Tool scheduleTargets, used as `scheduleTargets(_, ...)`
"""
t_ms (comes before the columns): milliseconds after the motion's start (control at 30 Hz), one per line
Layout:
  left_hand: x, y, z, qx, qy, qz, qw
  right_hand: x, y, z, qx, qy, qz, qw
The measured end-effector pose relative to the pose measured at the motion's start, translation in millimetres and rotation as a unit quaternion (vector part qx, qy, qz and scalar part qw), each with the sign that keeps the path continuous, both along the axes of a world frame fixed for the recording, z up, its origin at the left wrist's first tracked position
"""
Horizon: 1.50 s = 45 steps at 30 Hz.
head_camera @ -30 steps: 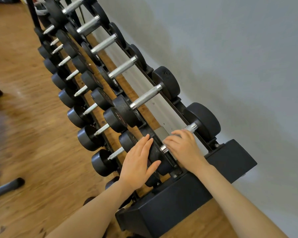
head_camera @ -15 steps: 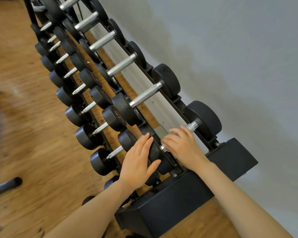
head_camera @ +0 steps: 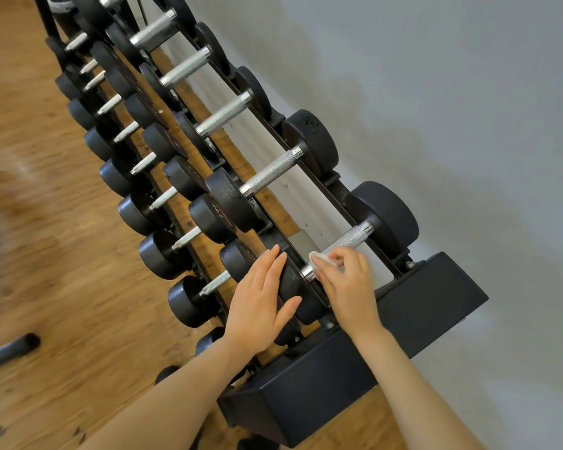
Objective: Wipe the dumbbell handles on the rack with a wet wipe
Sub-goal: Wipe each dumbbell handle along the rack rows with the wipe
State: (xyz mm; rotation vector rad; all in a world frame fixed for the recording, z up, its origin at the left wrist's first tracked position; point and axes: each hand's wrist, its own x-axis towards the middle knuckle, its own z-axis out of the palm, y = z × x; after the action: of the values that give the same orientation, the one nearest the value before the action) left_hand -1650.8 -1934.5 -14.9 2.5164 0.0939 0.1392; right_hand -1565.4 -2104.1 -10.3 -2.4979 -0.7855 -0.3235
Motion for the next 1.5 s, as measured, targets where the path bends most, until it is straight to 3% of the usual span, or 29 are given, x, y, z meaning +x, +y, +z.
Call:
scheduleTargets(67,0,0,-1,0.001,0.002,0.001,1.0,-6,4,-2,0.123,0.12,-0.033,0.985)
scheduleTargets(167,0,-1,-1,0.003,0.005,0.003,1.0,-16,9,1,0.222,0.146,-0.064,0.962)
scheduleTargets(267,0,-1,-1,0.01,0.006,0.005,1.0,-22,11,1,0.208,0.086,-0.057,0.973)
scheduleTargets(400,0,-1,-1,0.01,0.006,0.006,1.0,-24,12,-3,0.239,0.165,-0.064,0.955)
scheduleTargets(500,-1,-2,1,0.008,0.004,0.007,1.0,-20,8,-6,0.21,0.162,-0.025,0.964)
scheduleTargets(633,0,-3,2,0.006,0.013,0.011,1.0,-13,2,-5,0.264,0.198,-0.077,0.941)
scheduleTargets(800,-1,-3,1,0.002,0.015,0.013,1.0,-22,5,-1,0.223,0.17,0.01,0.96)
scheduleTargets(933,-1,-4,1,0.005,0.013,0.018,1.0,-14,1,-4,0.312,0.26,-0.067,0.911)
scheduleTargets(1200,-1,-3,2,0.007,0.021,0.019,1.0,-24,7,-5,0.301,0.264,-0.051,0.915)
scheduleTargets(1333,0,2,13,0.018,0.049,0.0,0.999,-30,11,2,0.29,0.17,-0.072,0.939)
scheduleTargets(1500,1,13,32,0.043,0.073,-0.026,0.996,-30,10,19,0.262,0.118,-0.117,0.951)
